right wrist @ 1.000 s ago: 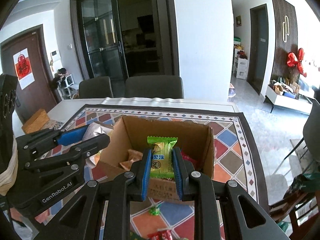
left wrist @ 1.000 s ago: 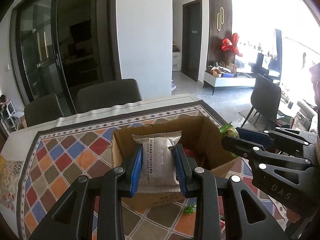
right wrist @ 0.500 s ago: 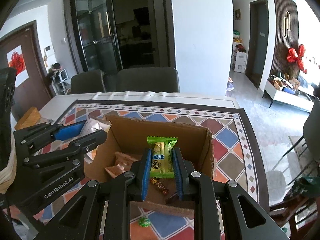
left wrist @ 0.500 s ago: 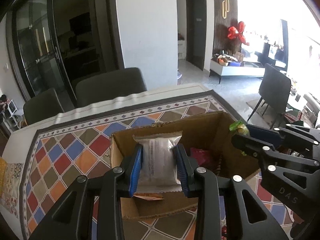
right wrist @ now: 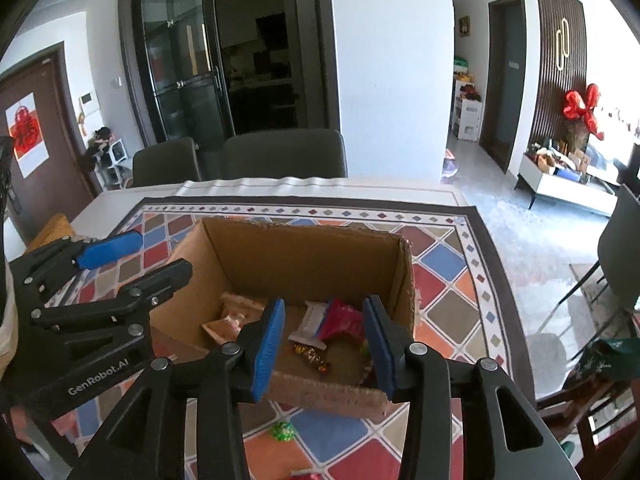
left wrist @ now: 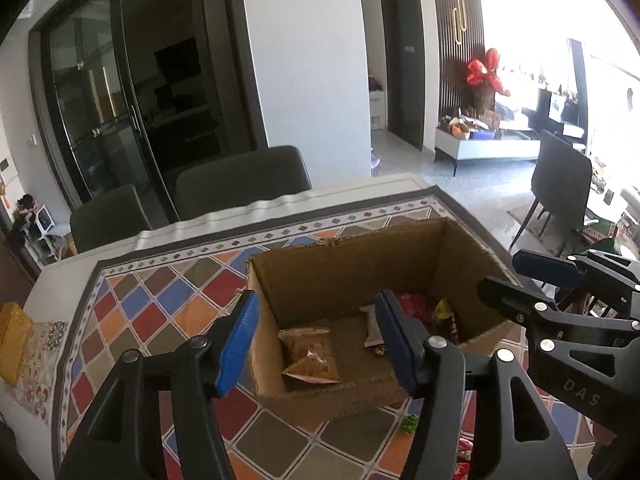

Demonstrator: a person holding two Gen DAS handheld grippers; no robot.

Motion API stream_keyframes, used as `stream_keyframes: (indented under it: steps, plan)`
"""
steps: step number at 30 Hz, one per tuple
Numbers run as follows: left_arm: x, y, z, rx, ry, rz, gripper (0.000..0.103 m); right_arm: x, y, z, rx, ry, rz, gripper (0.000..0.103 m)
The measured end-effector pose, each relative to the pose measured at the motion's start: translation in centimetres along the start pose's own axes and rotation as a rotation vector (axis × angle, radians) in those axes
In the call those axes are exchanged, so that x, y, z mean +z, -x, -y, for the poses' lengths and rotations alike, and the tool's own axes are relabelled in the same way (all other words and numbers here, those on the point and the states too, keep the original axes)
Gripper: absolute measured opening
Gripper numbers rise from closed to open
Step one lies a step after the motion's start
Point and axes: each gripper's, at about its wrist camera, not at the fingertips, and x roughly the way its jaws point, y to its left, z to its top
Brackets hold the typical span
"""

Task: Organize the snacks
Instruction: 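Withdraw both tools from the box toward the remaining snacks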

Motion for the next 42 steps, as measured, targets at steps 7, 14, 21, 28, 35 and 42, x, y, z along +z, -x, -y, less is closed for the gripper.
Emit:
stream_keyframes:
  steps: [7, 14, 21, 28, 35, 42]
  plan:
    - [-2.0, 4.4, 0.5, -0.018, 0.027, 0.058, 0.065, -1.6, 4.3, -1.0, -0.019, 0.029, 0.081, 0.052]
    - [-4.2, 6.9, 0.9, -0.032, 0.051, 0.064, 0.068, -3.8, 7.4, -1.8, -0.033, 0.045, 0.112, 0.054]
    - [-7.3, 7.5, 1.8, -0.053, 0.058, 0.004, 0.069, -6.5, 8.1, -1.6, -0.021, 0.026, 0.072, 0.054]
    - [-10.9, 6.9, 2.4, -0.07, 0.066, -0.082, 0.069, -9.9, 7.4, -0.9, -0.023, -0.007, -0.012, 0.054]
    - [-13.8, 6.0, 3.1, -0.089, 0.064, -0.156, 0.069, -12.9, 6.4, -0.4, -0.023, -0.021, -0.092, 0.054]
    - [-16.5, 4.3, 4.2, -0.126, 0.065, -0.243, 0.069, -15.8, 5.1, -0.4, -0.012, -0.025, -0.173, 0.054]
